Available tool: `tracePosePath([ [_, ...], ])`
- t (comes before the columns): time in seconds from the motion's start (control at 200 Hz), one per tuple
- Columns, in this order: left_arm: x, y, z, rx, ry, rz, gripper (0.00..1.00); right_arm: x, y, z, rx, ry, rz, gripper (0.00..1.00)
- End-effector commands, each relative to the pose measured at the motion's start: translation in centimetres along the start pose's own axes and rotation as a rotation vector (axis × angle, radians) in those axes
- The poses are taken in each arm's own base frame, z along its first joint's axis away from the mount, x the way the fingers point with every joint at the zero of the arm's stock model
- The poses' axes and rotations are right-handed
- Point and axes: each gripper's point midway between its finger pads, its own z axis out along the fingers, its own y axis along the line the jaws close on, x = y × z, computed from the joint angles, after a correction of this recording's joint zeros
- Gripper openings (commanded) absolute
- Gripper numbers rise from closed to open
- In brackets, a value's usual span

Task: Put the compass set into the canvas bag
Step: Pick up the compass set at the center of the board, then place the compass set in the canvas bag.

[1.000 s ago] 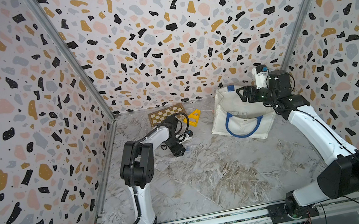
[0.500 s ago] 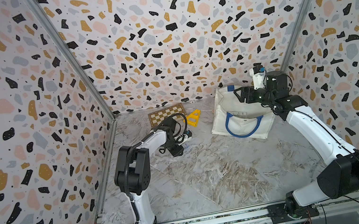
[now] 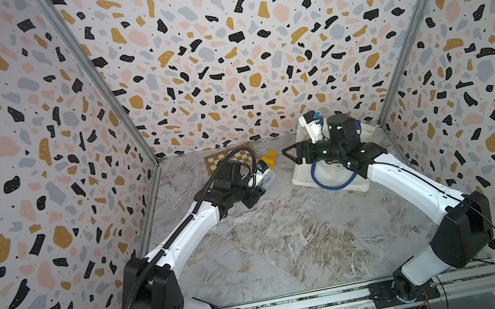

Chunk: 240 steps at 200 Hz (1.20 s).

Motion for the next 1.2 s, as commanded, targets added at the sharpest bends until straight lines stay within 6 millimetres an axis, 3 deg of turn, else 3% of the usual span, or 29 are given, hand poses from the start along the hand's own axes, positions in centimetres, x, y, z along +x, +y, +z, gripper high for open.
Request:
tracePosePath([
  [0.0, -1.5, 0.1, -0.6, -0.01, -0.07, -0.024, 0.26, 1.1, 2.8, 1.3, -0.119, 0.033, 0.017, 0.84],
  [0.12, -1.6, -0.1, -0.9, -0.006, -0.075, -0.022, 0.26, 2.9, 4.5, 2.9, -0.179, 0.087, 0.018, 0.83],
  [0.25, -1.7, -0.3, -1.1, -0.004, -0.082, -0.018, 0.26, 4.3, 4.7, 4.1, -0.191, 0.126, 0.027, 0.79],
  [0.766, -1.8, -0.6, -1.6, 0.003, -0.093, -0.011, 0.28, 5.4, 4.8, 5.8, -0.244, 0.156, 0.065, 0.4],
  [0.876, -1.8, -0.6, -1.5, 0.001, -0.093, -0.016, 0.37, 5.4, 4.9, 5.7, -0.241, 0.156, 0.063, 0.3],
  [1.031, -1.9, -0.5, -1.7, -0.01, -0.106, -0.033, 0.6, 4.9, 4.9, 5.2, -0.221, 0.139, 0.051, 0.2],
  [1.196, -1.9, -0.4, -2.4, -0.039, -0.14, -0.057, 0.73, 2.8, 5.0, 4.0, -0.172, 0.099, 0.003, 0.09],
])
